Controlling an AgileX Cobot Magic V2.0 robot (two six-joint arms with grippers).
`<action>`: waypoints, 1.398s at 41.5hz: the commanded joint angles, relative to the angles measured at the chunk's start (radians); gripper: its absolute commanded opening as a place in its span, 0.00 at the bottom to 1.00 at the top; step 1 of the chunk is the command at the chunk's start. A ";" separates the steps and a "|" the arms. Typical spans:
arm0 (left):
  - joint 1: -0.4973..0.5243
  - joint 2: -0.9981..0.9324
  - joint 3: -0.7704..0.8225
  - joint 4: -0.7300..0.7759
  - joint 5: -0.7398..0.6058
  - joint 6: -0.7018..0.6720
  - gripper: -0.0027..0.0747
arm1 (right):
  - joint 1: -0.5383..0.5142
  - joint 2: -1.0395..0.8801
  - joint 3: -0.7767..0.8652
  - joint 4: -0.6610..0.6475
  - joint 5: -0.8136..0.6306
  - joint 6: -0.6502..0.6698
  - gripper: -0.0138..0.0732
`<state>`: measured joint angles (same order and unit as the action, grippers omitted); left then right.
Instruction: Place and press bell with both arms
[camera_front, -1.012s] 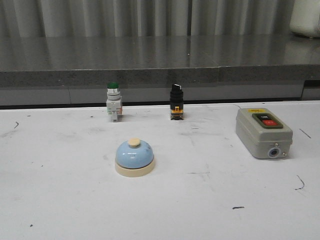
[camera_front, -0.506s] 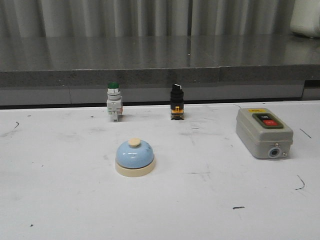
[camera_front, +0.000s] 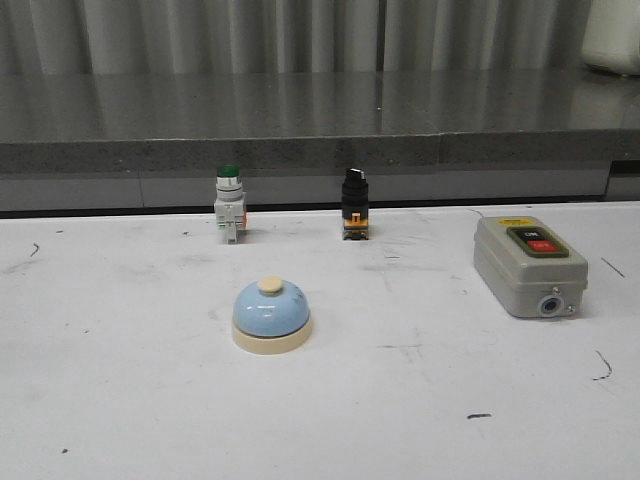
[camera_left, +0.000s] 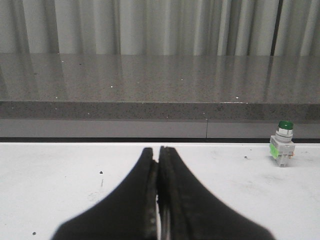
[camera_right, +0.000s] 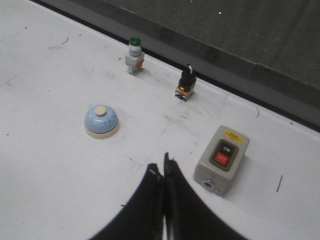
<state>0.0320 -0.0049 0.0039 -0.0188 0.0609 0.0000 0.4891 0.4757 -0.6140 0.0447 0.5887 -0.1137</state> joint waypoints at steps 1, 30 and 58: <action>-0.006 -0.016 0.024 -0.006 -0.079 -0.009 0.01 | -0.071 -0.065 0.040 -0.037 -0.156 -0.005 0.08; -0.006 -0.016 0.024 -0.006 -0.079 -0.009 0.01 | -0.419 -0.502 0.635 -0.037 -0.695 -0.005 0.08; -0.006 -0.016 0.024 -0.006 -0.079 -0.009 0.01 | -0.419 -0.503 0.635 -0.018 -0.695 0.164 0.08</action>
<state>0.0320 -0.0049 0.0039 -0.0188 0.0609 0.0000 0.0755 -0.0094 0.0266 0.0276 -0.0133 0.0307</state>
